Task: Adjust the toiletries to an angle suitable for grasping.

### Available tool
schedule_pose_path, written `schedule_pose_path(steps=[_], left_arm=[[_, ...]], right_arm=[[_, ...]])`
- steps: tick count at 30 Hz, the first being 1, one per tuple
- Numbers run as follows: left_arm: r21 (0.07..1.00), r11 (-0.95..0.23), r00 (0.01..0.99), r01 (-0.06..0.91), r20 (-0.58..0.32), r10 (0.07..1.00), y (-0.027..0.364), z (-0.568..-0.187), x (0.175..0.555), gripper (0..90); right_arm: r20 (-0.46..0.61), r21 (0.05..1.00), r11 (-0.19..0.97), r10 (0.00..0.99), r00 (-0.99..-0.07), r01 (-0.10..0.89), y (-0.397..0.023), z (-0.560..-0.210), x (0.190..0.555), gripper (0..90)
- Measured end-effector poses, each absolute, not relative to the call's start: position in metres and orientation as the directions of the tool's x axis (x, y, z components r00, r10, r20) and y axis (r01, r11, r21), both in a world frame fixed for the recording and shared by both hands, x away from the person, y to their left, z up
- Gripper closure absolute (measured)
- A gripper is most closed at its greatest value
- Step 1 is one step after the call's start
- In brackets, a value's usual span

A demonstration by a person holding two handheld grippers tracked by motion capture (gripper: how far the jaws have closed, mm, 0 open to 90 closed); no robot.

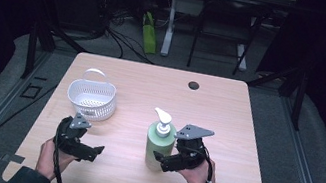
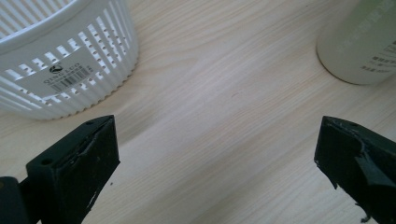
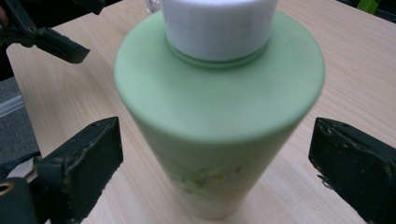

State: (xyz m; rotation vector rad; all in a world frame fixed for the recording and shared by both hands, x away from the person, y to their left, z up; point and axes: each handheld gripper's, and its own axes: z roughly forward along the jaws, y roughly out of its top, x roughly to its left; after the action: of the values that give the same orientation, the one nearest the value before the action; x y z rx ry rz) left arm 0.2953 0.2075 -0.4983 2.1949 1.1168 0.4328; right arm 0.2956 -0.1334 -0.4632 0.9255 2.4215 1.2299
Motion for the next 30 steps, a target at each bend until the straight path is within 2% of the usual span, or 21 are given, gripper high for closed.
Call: schedule_pose_path(steps=[8, 20, 30], left_arm=[[0.673, -0.445, 0.615, 0.59, -0.019, 0.788, 0.193, -0.5, 0.297, 0.0], [0.68, -0.486, 0.669, 0.549, -0.009, 0.743, 0.162, -0.502, 0.297, 0.0], [0.711, -0.475, 0.701, 0.518, -0.035, 0.712, 0.135, -0.504, 0.294, 0.0]], right_arm=[[0.027, 0.779, 0.446, 0.679, -0.734, 0.441, -0.158, -0.465, 0.29, 0.9], [0.019, 0.716, 0.437, 0.767, -0.641, 0.544, -0.214, -0.477, 0.284, 0.0], [0.056, 0.682, 0.35, 0.85, -0.523, 0.642, -0.269, -0.485, 0.277, 0.0]])
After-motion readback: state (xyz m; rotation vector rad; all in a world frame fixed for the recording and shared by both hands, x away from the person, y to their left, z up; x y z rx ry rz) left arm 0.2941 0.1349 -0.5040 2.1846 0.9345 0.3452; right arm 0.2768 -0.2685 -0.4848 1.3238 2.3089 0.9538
